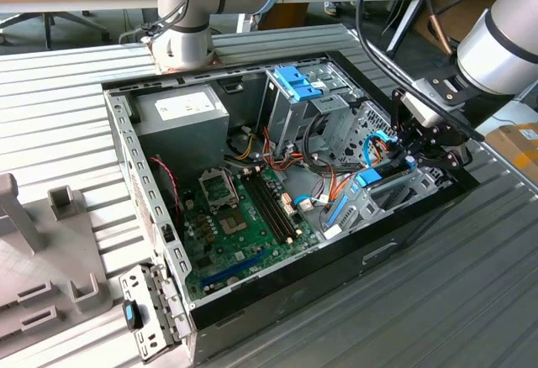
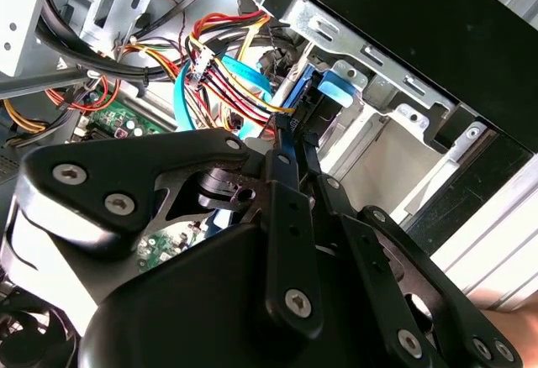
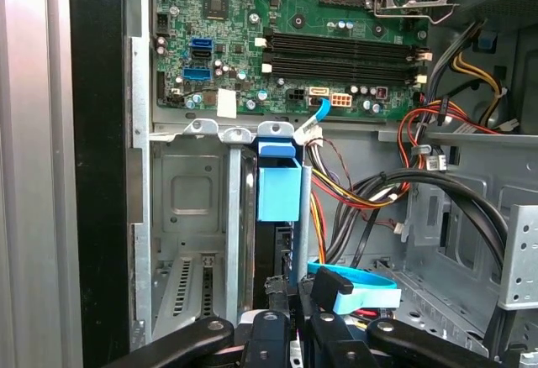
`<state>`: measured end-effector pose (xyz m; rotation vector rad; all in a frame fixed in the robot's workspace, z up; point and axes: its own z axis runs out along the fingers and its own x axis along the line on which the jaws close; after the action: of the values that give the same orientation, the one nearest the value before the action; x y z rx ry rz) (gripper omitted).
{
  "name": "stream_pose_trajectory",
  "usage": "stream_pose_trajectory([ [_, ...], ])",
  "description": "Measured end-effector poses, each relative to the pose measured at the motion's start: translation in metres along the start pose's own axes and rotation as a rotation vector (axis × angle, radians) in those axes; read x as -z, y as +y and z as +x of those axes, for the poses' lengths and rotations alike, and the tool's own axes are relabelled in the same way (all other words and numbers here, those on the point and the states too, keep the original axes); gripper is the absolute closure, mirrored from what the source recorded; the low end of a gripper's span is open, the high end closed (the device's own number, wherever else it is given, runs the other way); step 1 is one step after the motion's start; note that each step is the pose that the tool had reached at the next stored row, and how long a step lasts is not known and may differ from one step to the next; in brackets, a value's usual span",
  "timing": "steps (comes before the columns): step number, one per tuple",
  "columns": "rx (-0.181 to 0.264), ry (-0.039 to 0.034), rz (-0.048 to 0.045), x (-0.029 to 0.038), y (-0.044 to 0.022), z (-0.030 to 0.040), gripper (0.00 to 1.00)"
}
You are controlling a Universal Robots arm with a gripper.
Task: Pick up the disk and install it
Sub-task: 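Insert the first disk wire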
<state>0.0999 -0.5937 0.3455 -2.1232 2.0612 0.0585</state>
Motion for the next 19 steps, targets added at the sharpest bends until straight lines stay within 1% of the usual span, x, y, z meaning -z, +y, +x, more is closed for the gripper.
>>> stream_pose_trajectory([
  [3, 0.000, 0.0003, 0.0000, 0.0024, -0.0002, -0.0004, 0.84],
  [8, 0.000, 0.0004, 0.0000, 0.0028, -0.0002, 0.0005, 0.84],
  [10, 0.000, -0.0008, 0.0004, -0.0012, 0.0003, 0.0013, 0.84],
  [19, -0.013, 0.0001, 0.0024, -0.0008, 0.0015, 0.0011, 0.84],
])
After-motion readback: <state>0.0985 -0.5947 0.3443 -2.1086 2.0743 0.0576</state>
